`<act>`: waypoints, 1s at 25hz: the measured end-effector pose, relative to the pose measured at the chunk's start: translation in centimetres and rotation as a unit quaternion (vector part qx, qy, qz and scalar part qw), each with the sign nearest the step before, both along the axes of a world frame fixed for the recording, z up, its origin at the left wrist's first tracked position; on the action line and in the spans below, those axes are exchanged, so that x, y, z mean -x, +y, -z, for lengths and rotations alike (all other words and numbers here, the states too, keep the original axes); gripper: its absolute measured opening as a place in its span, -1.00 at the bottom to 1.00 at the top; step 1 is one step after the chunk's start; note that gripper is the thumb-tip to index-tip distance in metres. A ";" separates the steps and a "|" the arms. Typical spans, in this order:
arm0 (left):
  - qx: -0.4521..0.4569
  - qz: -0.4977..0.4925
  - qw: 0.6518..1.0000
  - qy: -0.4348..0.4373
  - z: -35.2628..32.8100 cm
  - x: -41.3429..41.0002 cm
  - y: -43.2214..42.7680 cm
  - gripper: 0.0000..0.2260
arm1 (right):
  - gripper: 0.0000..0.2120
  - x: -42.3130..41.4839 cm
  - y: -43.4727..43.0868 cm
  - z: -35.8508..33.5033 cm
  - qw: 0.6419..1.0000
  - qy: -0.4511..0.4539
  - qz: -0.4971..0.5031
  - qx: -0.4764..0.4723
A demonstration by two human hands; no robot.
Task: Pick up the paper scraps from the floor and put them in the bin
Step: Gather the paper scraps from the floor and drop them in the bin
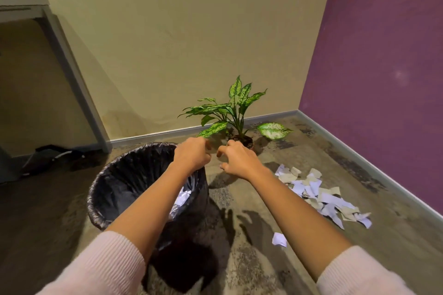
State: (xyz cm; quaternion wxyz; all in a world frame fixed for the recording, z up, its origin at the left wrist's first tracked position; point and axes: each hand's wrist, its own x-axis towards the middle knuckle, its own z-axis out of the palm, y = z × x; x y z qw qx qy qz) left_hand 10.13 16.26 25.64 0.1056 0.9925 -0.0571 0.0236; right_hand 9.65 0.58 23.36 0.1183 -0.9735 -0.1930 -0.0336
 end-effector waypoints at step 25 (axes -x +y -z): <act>-0.025 0.144 0.953 0.265 28.1 6.3 -21.9 -0.44 | -0.22 14.2 -27.0 26.3 0.876 0.289 0.385 -0.026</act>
